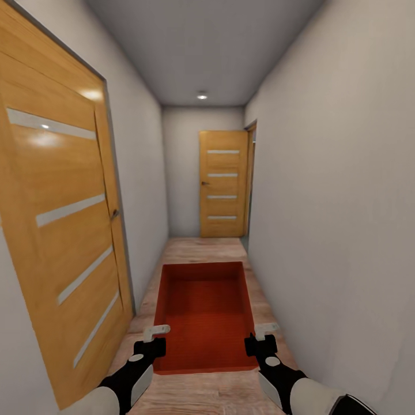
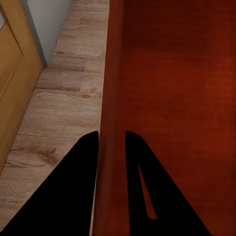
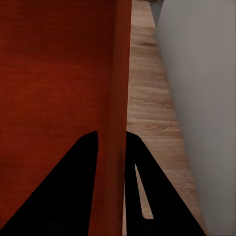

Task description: Move the two storage containers from the living room to the garage. In the garage, place one container on the floor and stack the other container on top of it (either order is fine).

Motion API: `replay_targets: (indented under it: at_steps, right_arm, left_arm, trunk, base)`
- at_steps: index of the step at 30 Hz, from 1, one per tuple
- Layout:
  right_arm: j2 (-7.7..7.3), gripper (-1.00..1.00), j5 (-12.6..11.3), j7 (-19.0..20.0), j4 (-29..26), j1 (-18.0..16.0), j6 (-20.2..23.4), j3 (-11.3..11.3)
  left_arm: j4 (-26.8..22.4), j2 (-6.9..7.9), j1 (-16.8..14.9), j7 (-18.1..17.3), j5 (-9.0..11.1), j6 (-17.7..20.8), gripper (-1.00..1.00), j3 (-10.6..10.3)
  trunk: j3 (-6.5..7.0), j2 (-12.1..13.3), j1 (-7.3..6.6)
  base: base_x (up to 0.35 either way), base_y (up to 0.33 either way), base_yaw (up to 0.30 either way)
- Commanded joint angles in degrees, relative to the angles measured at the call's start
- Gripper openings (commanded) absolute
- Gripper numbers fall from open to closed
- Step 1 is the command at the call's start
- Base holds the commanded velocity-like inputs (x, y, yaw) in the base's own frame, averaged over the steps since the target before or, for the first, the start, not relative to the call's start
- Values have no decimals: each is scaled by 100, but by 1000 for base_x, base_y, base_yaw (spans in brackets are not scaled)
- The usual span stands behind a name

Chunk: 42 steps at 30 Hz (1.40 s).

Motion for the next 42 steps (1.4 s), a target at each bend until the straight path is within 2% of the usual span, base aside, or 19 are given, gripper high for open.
replay_targets:
  at_steps: [1,12,42]
  right_arm:
    - [3,-100,-28,10,-8,-5,27,-437]
    - [3,-100,-28,10,-11,-5,27,-437]
    - [1,-100,-31,18,-8,-5,36,-437]
  left_arm:
    - [-9,55,-2,198,-31,-109,-100,-120]
    - [-9,55,-2,198,-35,-109,-100,-120]
    - [-9,55,-3,198,-30,-109,-100,-120]
  trunk:
    - [-9,-5,4]
    - [-9,-5,4]
    - [-9,-5,4]
  base:
    - [323,0,112]
    - [323,0,170]
    - [323,0,3]
